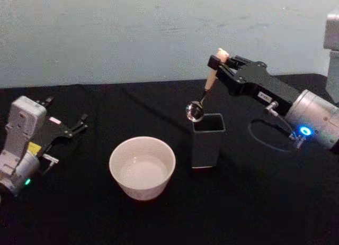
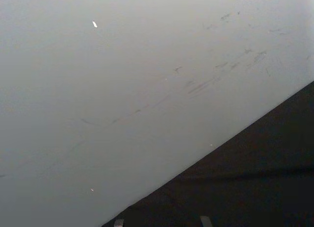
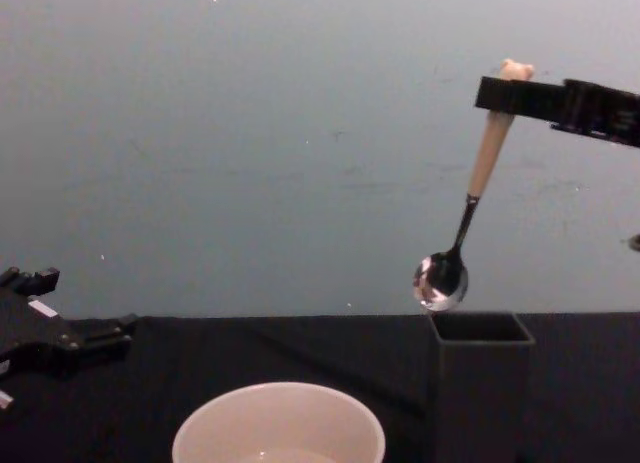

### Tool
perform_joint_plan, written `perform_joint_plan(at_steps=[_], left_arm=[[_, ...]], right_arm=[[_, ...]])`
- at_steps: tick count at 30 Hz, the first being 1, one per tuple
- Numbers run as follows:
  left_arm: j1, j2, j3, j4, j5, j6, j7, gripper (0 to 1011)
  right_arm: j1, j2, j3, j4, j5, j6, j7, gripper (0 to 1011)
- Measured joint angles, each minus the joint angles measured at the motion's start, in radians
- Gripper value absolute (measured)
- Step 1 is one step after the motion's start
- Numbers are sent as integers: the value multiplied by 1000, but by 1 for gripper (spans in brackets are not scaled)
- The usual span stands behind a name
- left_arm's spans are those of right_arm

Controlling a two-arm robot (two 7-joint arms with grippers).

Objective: Pick up the stirring spoon with one hand, stir inside the cup, then place it back in its original position.

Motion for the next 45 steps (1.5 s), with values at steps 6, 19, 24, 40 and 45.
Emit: perform_joint_plan(at_steps=[6,19,24,40,45], left_arm=[[0,0,0,0,0,0,0,1001],[0,0,0,0,0,0,0,1001],[0,0,0,0,0,0,0,1001],[0,0,0,0,0,0,0,1001],[0,0,0,0,0,0,0,1001]], right_arm=[[-17,32,10,-15,5,-16,8,221],[-33,64,8,-7,-11,-37,20,218],[-29,57,-1,11,-21,-38,18,218],[2,12,-44,106,-59,-17,15,221],[9,0,-54,134,-64,-8,20,221]])
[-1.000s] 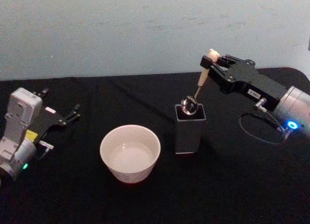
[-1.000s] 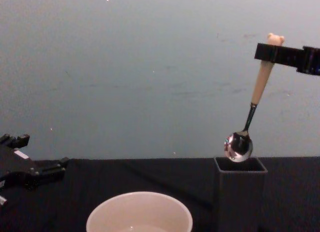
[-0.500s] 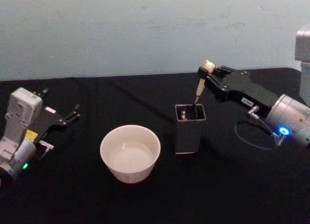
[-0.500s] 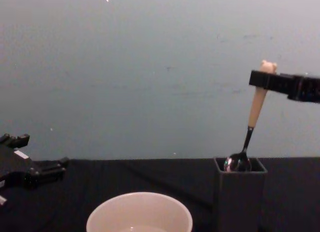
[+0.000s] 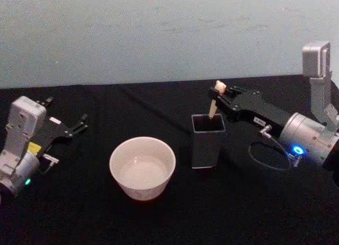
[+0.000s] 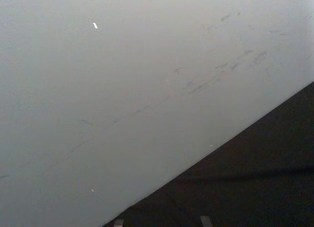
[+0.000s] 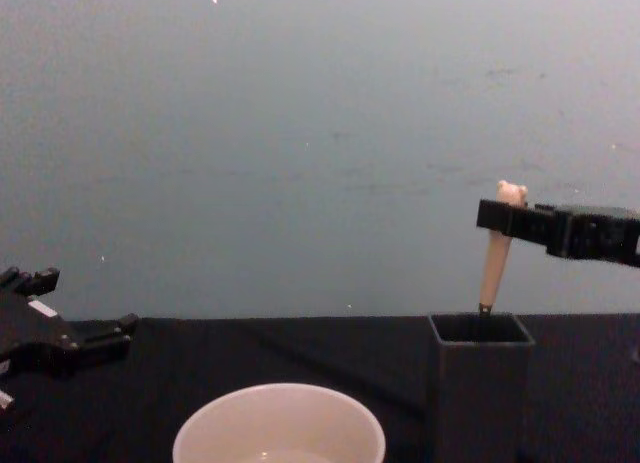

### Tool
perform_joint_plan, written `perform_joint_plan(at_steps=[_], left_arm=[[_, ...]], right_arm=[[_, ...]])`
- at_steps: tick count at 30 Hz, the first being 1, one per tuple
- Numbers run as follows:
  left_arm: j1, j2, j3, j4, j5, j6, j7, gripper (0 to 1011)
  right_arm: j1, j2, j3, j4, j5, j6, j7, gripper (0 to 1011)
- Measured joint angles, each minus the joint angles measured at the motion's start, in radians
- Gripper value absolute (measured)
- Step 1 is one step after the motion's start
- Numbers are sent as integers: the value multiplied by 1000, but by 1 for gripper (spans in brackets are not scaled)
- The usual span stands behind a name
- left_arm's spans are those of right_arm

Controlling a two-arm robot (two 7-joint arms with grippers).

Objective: Pick up the stirring spoon with one hand, stir inside the cup, then place it back in its original position.

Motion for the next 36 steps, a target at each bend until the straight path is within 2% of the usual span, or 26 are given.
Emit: perform_joint_plan(at_steps=[16,28,36], left_arm=[[0,0,0,0,0,0,0,1001],[0,0,0,0,0,0,0,1001],[0,0,0,0,0,0,0,1001]], right_arm=[[12,-25,-14,63,-8,19,5,218],[10,-29,-12,69,-4,36,-3,221],[2,-34,-2,71,14,52,-19,218]])
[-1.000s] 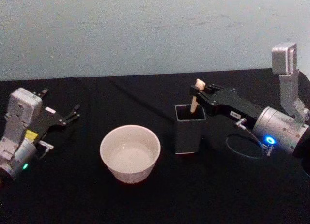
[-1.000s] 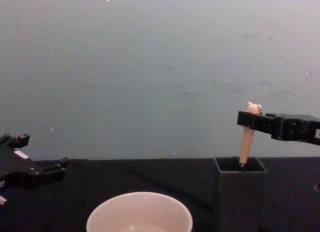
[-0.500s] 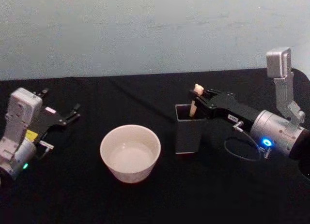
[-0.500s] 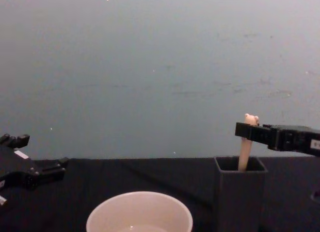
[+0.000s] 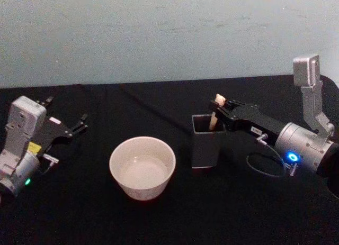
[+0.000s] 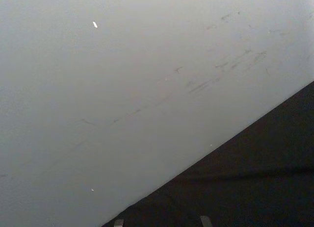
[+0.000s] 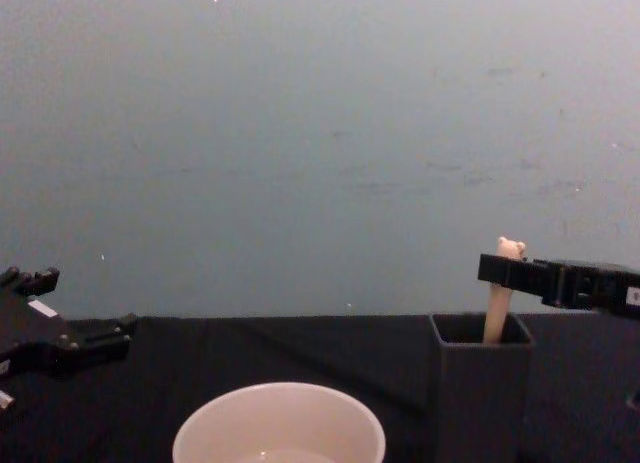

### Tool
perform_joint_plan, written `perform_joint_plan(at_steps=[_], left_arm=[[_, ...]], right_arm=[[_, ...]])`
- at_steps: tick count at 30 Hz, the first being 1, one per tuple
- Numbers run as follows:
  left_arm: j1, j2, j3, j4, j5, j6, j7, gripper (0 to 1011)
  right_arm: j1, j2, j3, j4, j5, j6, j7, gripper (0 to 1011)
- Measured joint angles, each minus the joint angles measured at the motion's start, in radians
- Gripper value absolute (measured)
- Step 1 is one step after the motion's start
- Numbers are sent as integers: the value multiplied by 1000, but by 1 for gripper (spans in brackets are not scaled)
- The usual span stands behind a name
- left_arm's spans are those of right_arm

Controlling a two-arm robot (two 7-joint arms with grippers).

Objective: Pick up the stirring spoon with one hand, stir inside the cup, then place it back in its original position.

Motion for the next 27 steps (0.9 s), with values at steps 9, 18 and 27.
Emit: perform_joint_plan(at_steps=[9,18,27], left_arm=[[0,0,0,0,0,0,0,1001],[0,0,0,0,0,0,0,1001],[0,0,0,0,0,0,0,1001]], right_arm=[[-6,1,5,1,10,14,-17,218],[-6,1,5,1,10,14,-16,218],[-5,1,4,0,9,12,-14,221]])
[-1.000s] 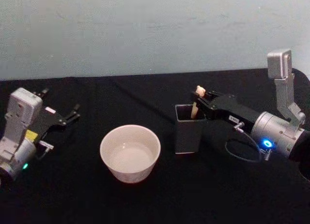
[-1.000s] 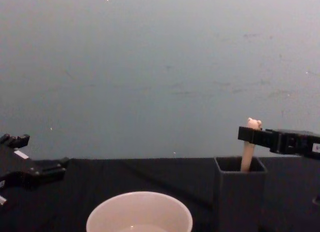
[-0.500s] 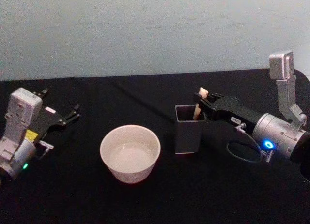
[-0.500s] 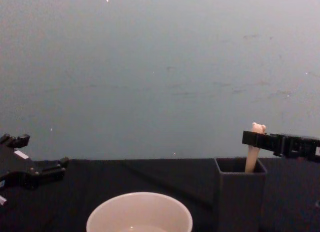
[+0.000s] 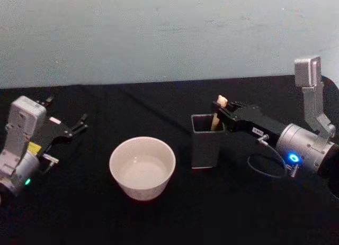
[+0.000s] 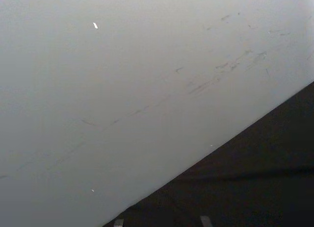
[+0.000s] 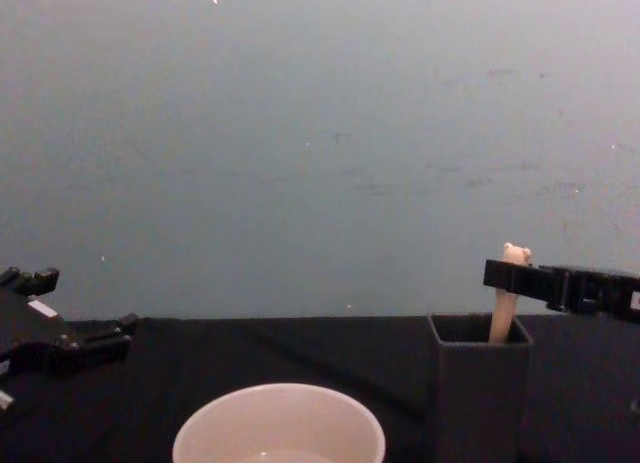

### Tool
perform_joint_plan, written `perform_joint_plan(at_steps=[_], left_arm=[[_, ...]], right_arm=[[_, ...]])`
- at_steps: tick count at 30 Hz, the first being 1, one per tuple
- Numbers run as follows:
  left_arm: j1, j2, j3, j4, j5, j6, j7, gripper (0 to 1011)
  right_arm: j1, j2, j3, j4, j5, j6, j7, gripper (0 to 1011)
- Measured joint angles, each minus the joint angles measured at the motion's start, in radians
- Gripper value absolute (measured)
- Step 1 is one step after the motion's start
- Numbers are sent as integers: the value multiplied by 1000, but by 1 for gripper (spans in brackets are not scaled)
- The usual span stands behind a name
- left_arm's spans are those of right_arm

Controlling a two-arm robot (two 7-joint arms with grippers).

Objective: Pick up the stirring spoon with one hand, stir inside the cup, then place it back in its original position.

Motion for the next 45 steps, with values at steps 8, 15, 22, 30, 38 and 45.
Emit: perform_joint_plan(at_steps=[8,15,22,30,38,45], left_arm=[[0,0,0,0,0,0,0,1001],[0,0,0,0,0,0,0,1001],[0,0,0,0,0,0,0,1002],[0,0,0,0,0,0,0,1001],[0,0,0,0,0,0,0,1001],[0,0,0,0,0,0,0,1001]], right_arm=[[0,0,0,0,0,-1,1,277],[0,0,0,0,0,-2,2,468],[0,0,0,0,0,-2,2,685],[0,0,0,-1,-2,-6,0,920],[-19,-16,17,-35,-78,-109,-55,1002],[-27,-67,69,-44,-214,-261,-201,1003]])
